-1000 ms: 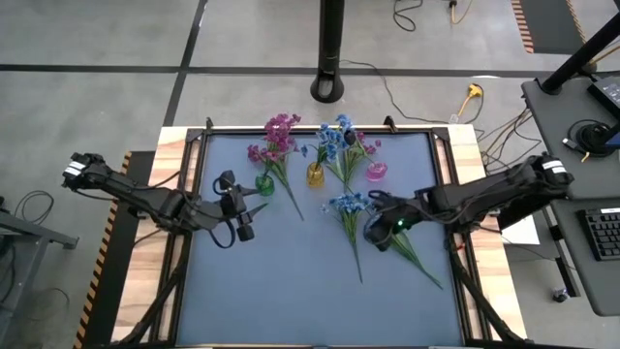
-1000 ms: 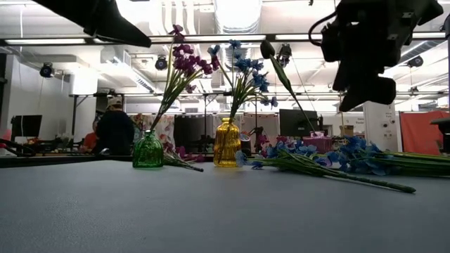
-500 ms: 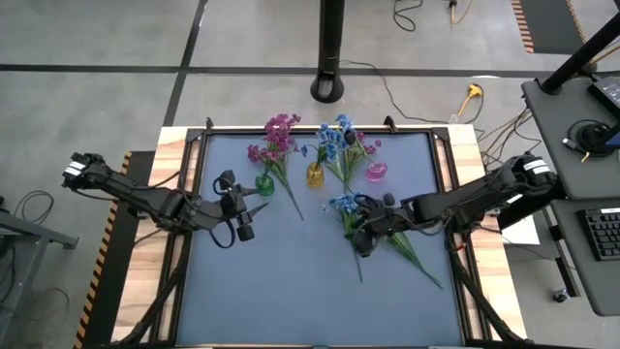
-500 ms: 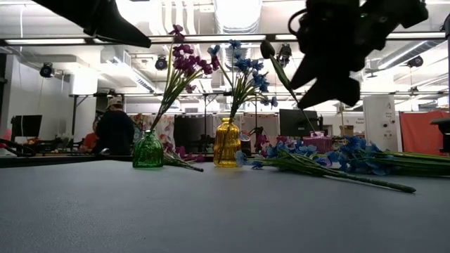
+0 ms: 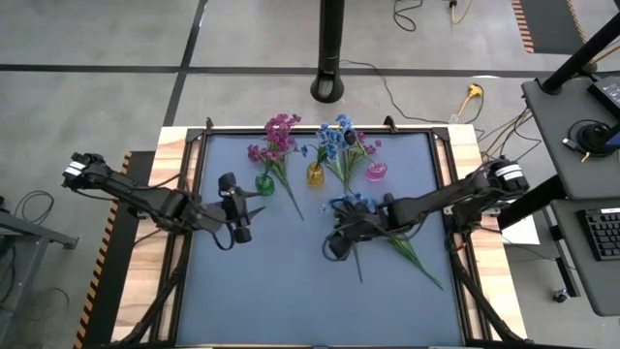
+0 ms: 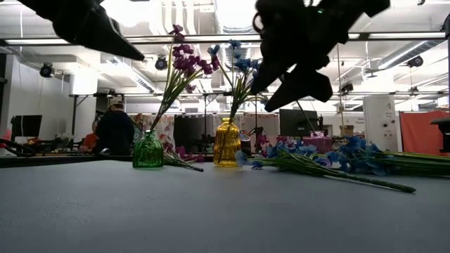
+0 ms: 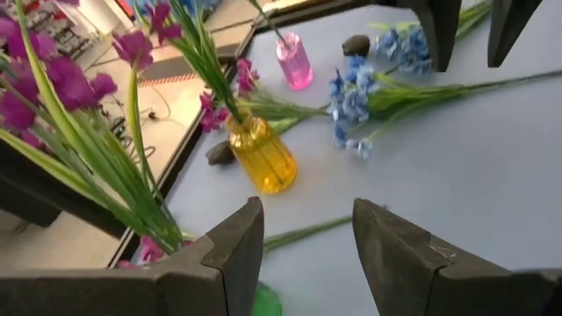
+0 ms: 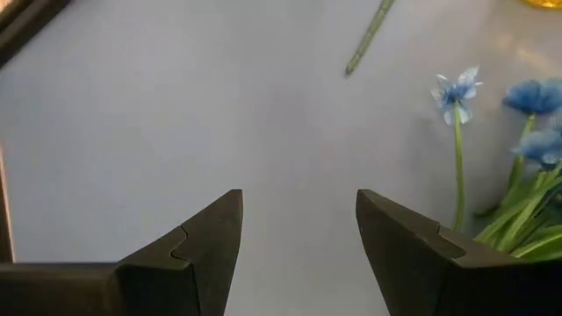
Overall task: Sort flowers into vase by color
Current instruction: Put the left blue flowers into the yellow flower vase
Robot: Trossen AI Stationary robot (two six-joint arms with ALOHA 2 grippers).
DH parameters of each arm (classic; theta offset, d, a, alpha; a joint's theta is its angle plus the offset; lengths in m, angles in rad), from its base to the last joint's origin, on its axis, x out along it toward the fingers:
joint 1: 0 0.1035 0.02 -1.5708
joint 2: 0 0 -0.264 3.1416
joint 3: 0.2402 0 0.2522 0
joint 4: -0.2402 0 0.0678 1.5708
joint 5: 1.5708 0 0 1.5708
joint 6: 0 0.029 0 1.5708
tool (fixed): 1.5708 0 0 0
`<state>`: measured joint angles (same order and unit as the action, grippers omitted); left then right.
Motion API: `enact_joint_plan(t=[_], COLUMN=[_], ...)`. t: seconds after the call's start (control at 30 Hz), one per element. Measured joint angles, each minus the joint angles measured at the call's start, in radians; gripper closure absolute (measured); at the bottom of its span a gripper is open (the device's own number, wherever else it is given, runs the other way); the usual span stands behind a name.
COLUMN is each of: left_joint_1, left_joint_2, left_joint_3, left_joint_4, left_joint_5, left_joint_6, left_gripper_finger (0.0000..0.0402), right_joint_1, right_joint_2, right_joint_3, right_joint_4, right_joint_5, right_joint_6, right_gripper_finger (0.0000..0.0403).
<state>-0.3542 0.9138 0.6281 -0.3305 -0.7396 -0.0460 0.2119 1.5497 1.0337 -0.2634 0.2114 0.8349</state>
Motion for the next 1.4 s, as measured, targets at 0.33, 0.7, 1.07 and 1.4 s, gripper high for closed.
enact_joint_plan(t=[0.33, 0.7, 1.07, 1.4], left_joint_1=[0.000, 0.000, 0.000, 0.001], left_joint_2=[0.000, 0.000, 0.000, 0.000], left_joint_3=[0.000, -0.001, -0.002, -0.002], left_joint_4=[-0.061, -0.070, -0.074, -0.072], left_joint_5=[0.026, 0.026, 0.026, 0.025], left_joint_6=[-0.027, -0.028, -0.042, -0.042], left_gripper_finger=[0.0242, 0.0242, 0.0242, 0.0242], right_joint_1=[0.000, 0.000, -0.001, -0.003], right_joint_2=[0.121, 0.166, 0.187, 0.281], right_joint_3=[0.192, 0.196, 0.192, 0.190], right_joint_4=[-0.306, -0.427, -0.525, -0.513], right_joint_5=[-0.001, 0.004, 0.078, 0.074], right_joint_6=[0.180, 0.339, 0.401, 0.396], right_gripper_finger=[0.0188, 0.0177, 0.0135, 0.0145])
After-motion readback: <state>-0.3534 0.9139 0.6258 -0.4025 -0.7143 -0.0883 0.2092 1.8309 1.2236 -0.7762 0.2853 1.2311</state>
